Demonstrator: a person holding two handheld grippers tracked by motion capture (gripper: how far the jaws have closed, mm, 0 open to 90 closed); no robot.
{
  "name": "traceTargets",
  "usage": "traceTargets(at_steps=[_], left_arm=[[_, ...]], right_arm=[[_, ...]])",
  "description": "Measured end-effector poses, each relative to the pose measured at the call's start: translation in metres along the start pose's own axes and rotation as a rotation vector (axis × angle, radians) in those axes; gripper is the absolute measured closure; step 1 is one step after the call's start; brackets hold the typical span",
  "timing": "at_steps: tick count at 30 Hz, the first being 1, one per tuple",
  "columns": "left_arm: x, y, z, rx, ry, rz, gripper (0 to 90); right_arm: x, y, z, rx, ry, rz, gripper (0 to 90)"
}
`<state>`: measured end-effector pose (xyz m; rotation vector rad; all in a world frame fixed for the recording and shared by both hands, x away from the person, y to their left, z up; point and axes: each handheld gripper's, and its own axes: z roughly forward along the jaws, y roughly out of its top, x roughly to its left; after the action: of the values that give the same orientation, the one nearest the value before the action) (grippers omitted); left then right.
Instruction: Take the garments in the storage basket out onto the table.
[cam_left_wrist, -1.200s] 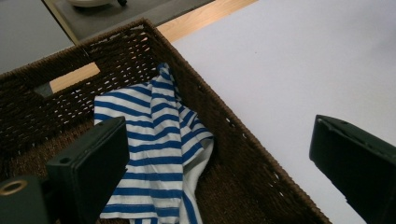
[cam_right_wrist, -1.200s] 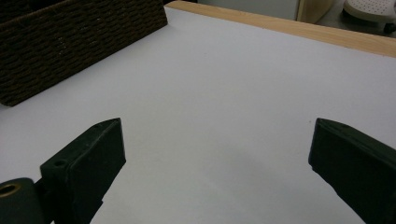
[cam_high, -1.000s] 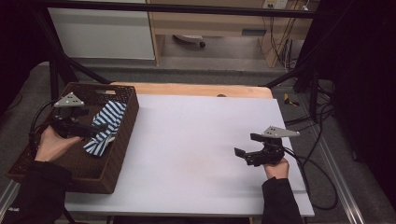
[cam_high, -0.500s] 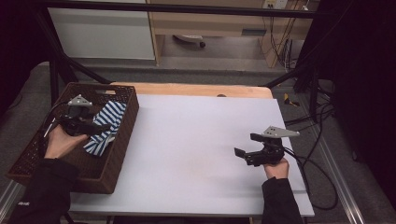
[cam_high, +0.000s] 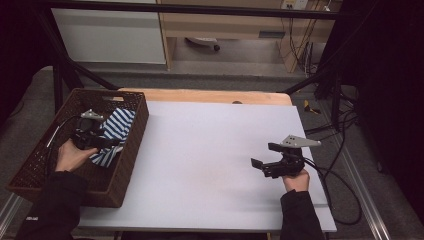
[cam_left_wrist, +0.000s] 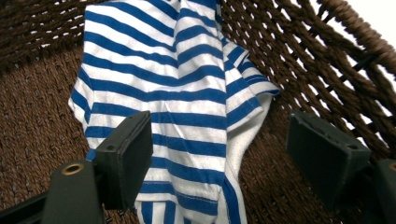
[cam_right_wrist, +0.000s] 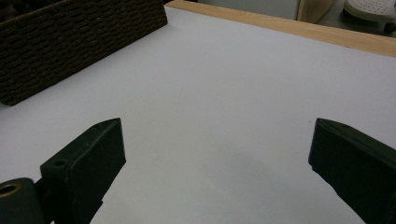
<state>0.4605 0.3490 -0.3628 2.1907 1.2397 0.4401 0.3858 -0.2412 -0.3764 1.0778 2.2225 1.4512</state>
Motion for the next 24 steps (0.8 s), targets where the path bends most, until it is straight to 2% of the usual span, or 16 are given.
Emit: traceTargets(at_steps=[2, 5, 8, 14, 17, 18, 21, 24], left_arm=[[0.000, -0.001, 0.002, 0.010, -0.001, -0.005, 25.7], [0.002, -0.003, 0.009, 0.050, -0.011, -0.018, 28.5], [0.002, -0.004, 0.014, 0.074, -0.020, -0.022, 34.1], [0.005, -0.008, 0.023, 0.138, 0.001, -0.018, 42.4], [0.004, -0.009, 0.026, 0.160, 0.016, 0.003, 44.1], [0.004, -0.010, 0.027, 0.169, 0.015, 0.003, 48.7], [0.005, -0.011, 0.029, 0.189, 0.017, -0.008, 51.2], [0.005, -0.012, 0.030, 0.212, 0.022, -0.007, 58.8]], right_arm=[[0.000, 0.000, 0.000, -0.001, 0.000, 0.001, 4.3], [0.000, 0.000, -0.001, -0.003, 0.000, -0.001, 4.3], [0.000, 0.000, 0.000, 0.000, 0.000, -0.001, 4.3], [0.001, 0.000, 0.000, -0.002, 0.000, -0.003, 4.3], [0.001, 0.001, -0.001, -0.005, -0.001, -0.007, 4.3], [0.001, 0.001, -0.001, -0.005, -0.001, -0.006, 4.3], [0.001, 0.001, -0.001, -0.006, 0.000, -0.007, 4.3], [0.001, 0.000, -0.001, -0.002, 0.000, -0.007, 4.3]])
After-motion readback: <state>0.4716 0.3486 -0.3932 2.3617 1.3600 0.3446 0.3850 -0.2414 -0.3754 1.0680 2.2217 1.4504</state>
